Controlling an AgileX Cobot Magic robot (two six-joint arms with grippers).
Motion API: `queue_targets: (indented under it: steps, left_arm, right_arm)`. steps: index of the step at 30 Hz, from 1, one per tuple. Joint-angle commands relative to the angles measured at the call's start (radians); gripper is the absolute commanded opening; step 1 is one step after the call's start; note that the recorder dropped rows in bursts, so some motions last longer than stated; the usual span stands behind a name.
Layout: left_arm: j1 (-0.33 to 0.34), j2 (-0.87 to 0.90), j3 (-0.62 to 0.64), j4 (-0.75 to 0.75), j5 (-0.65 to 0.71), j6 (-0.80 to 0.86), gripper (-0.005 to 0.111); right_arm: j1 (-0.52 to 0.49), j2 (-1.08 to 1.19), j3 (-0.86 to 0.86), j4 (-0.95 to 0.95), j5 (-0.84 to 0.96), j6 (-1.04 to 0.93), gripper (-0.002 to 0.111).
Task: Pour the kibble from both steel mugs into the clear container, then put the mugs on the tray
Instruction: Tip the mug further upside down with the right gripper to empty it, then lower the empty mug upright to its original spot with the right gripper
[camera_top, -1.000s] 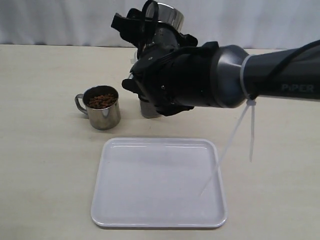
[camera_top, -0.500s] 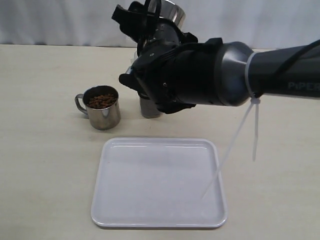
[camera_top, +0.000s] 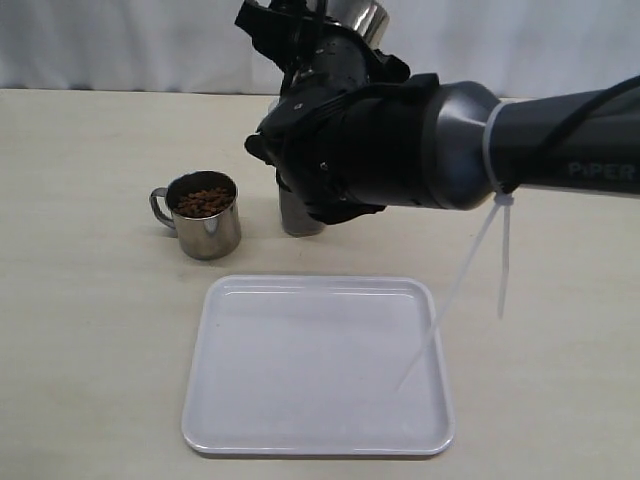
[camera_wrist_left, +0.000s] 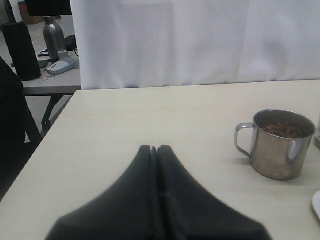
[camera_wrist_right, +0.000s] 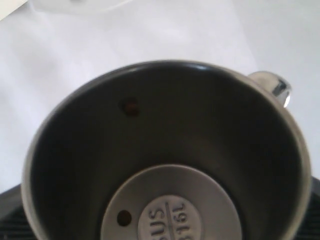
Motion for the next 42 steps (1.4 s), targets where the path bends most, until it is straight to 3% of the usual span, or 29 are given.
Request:
queue_targets:
  steps: [1, 10, 37, 40, 42]
  left_arm:
    - [-0.002, -0.001, 0.002, 0.001, -0.014, -0.006, 0.000]
    - [-0.002, -0.001, 0.002, 0.001, -0.014, -0.006, 0.000]
    - [-0.002, -0.001, 0.002, 0.001, -0.007, -0.006, 0.000]
    - [-0.002, -0.001, 0.002, 0.001, -0.007, -0.006, 0.000]
    - [-0.002, -0.001, 0.002, 0.001, -0.007, -0.006, 0.000]
  right_arm:
    - [0.002, -0.009, -0.009, -0.013, 0.020, -0.096, 0.005]
    - [0.016, -0.009, -0.010, -0.013, -0.085, -0.162, 0.005]
    - [0.007, 0.034, -0.036, -0.013, -0.089, -0.176, 0.005]
    - [0.007, 0.027, -0.037, -0.013, -0.062, -0.110, 0.005]
    - [0.007, 0.016, -0.037, -0.013, -0.053, 0.067, 0.005]
